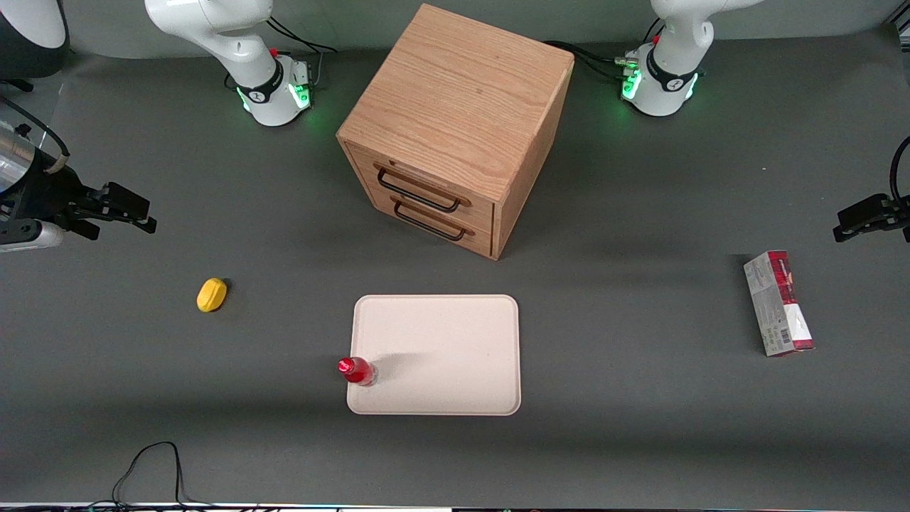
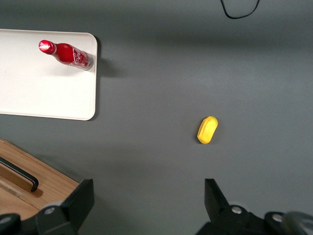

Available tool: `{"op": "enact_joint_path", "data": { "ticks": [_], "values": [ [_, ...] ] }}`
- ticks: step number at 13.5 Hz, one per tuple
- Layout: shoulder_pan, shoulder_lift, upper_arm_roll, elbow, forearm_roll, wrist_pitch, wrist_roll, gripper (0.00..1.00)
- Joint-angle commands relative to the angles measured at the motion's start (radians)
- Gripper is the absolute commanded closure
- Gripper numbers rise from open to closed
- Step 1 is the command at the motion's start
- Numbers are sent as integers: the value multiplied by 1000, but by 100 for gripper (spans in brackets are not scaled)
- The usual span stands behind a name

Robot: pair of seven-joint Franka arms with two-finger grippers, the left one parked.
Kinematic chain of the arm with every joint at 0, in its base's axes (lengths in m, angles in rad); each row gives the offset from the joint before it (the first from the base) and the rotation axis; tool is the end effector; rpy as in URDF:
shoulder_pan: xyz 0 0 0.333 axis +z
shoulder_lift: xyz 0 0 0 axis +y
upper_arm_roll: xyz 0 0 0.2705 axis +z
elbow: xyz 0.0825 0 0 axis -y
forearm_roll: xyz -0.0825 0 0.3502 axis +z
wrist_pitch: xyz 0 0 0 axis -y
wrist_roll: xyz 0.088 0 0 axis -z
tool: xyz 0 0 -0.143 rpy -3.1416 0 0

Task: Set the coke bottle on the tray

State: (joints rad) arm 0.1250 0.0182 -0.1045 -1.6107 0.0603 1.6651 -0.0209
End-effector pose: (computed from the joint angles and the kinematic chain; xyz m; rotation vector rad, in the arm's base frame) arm 0.5346 0.0194 0.5245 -3.0823 -0.0568 -0.0560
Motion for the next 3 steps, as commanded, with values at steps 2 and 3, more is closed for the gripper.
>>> {"op": "enact_joint_path", "data": {
  "ticks": [2, 3],
  "values": [
    [10, -29, 2, -17, -39, -24, 29, 0],
    [10, -29, 3, -15, -42, -27, 30, 0]
  ]
}}
